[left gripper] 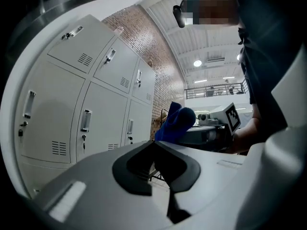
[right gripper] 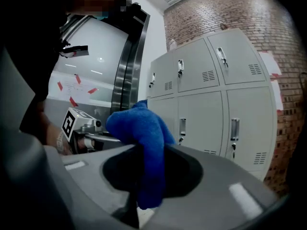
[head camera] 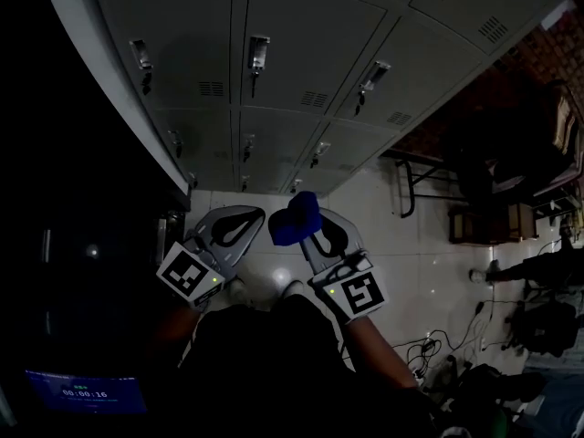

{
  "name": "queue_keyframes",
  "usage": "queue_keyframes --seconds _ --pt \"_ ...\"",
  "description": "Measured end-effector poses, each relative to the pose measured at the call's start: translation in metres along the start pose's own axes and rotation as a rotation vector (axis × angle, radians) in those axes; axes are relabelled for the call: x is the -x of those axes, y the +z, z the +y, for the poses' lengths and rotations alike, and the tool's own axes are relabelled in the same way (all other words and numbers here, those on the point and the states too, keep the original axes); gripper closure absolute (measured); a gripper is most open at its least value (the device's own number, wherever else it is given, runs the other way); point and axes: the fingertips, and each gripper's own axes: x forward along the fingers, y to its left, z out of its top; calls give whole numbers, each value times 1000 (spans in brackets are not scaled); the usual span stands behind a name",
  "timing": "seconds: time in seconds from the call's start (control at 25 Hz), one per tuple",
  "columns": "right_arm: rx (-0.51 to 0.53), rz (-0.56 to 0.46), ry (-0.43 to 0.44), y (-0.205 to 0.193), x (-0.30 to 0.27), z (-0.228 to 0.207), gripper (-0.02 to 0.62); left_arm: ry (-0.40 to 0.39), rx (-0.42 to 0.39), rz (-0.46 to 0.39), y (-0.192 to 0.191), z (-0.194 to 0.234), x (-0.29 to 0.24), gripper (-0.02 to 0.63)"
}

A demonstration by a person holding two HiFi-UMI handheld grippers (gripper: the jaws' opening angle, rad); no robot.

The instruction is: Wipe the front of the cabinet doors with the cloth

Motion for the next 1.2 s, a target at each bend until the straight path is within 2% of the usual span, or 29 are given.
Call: queue_keyframes --seconds 0.12,0.28,0.44,0.88,1.2 --pt "6 -15 51 5 4 6 511 11 -12 0 5 -7 -1 606" --pt "15 -18 75 12 12 3 511 17 -16 2 11 -21 -8 606" --pt "18 -21 84 12 21 -6 511 17 3 9 16 -34 -18 606" --pt "2 -22 85 3 50 -26 511 40 -30 24 9 -51 -37 606" --pt "-16 -30 86 2 61 -26 511 24 -31 34 5 -65 -41 606"
